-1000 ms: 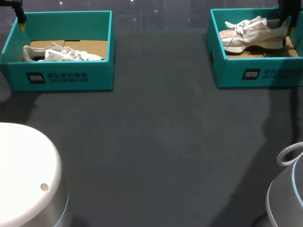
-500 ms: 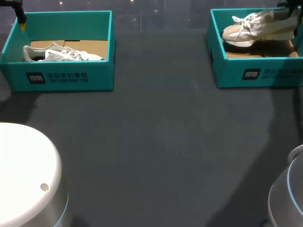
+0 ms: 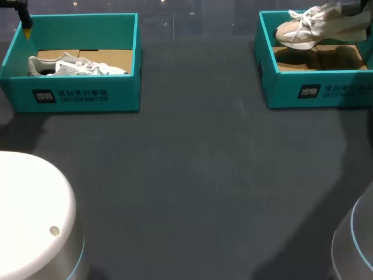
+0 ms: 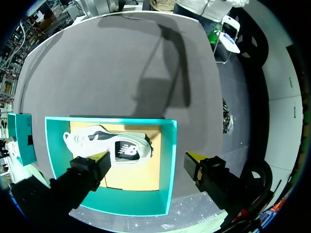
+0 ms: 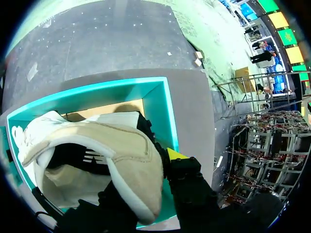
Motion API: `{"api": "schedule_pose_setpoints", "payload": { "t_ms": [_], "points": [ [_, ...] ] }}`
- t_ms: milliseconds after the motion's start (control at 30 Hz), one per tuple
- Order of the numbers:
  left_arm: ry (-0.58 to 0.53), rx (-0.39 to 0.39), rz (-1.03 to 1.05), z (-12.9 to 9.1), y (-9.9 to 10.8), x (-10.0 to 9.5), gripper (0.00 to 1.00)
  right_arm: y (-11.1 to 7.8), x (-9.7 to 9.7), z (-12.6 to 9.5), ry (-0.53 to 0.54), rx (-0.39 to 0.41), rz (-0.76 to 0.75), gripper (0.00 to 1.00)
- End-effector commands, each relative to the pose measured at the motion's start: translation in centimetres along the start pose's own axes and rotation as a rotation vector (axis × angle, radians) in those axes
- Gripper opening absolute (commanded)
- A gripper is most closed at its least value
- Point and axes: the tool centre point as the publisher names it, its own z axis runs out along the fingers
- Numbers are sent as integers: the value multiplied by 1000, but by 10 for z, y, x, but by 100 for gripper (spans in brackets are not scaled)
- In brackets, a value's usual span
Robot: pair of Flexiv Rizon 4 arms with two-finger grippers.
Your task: Take the shoe out of the shoebox, open the shoe tongue, remove and reinsert the insole, then place the shoe into the shoebox
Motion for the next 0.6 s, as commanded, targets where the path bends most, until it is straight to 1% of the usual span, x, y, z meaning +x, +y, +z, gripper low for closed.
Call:
{"api": "schedule_pose_setpoints", "payload": {
  "t_ms": [33,333,600],
  "points": [
    [1,-3,1,0,-1,0,100,0,-6,-20,-11,5,-4,0],
    [1,-3,1,0,-1,0,100,4,-14,-40,-23,20,-30,0],
    [1,-3,1,0,-1,0,100,-4,-16,-66,-28,22,-42,0]
  ]
}}
